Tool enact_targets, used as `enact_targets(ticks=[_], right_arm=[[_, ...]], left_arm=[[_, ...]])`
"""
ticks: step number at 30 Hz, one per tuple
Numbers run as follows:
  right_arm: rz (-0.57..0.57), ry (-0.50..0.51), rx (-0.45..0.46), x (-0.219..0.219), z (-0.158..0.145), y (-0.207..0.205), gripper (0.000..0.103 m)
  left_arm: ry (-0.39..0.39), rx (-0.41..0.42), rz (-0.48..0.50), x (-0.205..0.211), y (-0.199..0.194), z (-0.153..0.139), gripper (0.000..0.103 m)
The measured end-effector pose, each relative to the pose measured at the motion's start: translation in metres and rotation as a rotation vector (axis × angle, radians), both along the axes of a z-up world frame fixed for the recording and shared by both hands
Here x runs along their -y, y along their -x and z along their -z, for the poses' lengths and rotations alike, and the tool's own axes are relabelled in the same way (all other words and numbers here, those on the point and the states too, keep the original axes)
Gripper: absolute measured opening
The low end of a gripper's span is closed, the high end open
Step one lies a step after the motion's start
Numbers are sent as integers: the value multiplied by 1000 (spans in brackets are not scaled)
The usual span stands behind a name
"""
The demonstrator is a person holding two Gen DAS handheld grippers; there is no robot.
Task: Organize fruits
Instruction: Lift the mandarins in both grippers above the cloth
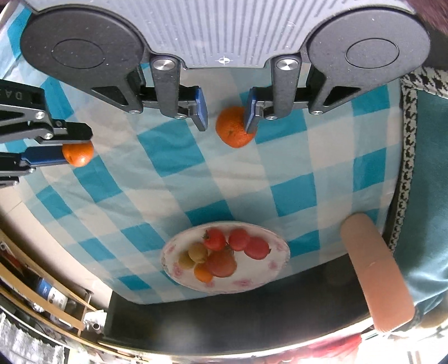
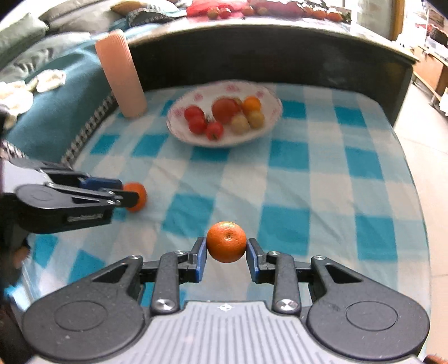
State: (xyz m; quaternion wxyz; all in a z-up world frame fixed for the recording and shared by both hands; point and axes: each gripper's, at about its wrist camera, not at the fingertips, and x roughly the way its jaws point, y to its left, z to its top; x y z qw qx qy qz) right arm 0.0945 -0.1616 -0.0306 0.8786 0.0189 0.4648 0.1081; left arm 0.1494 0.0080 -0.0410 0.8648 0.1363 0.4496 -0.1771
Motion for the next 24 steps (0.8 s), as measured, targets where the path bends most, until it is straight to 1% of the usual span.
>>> enact_targets(ticks=[4,6,8,9,10,11,13,16,17,18,20,24], right_arm=[[-12,9,-4,-4,6,-1,46],[-26,3,-5,-8,8,-3,46],[-39,-6,5,-13,8,-7,46],[-43,-11,6,-14,8,-9,46],[-48,-18,7,-16,8,-11,46],[-51,-23,9,-17,8,-13,46],[-59,-29,10,-19,9,-16,46],[-64,-27,-2,-21,15,-22,46],[-67,-28,-7,-21,17,-23,46],[-68,-30,-10,-21,18,-24,46],[-67,-29,-18,-20,22,-27,46],[-64,-36,-38,-20,28,-35,46]], left_arm=[[-7,10,-31,-6,-12,4,38],[-7,16,-36,-7,-16,4,41],[-13,17,-38,-5,-18,5,49],[-21,21,-33,-3,-18,6,52],[-31,24,-26,-1,-18,8,57],[-41,27,-22,0,-18,10,59],[-55,27,-29,1,-22,13,59],[-53,21,-40,-1,-26,16,58],[-57,14,-44,-2,-27,18,53],[-59,5,-47,-2,-28,20,51],[-39,-8,-49,-4,-29,21,44],[-32,-17,-46,-4,-31,19,43]])
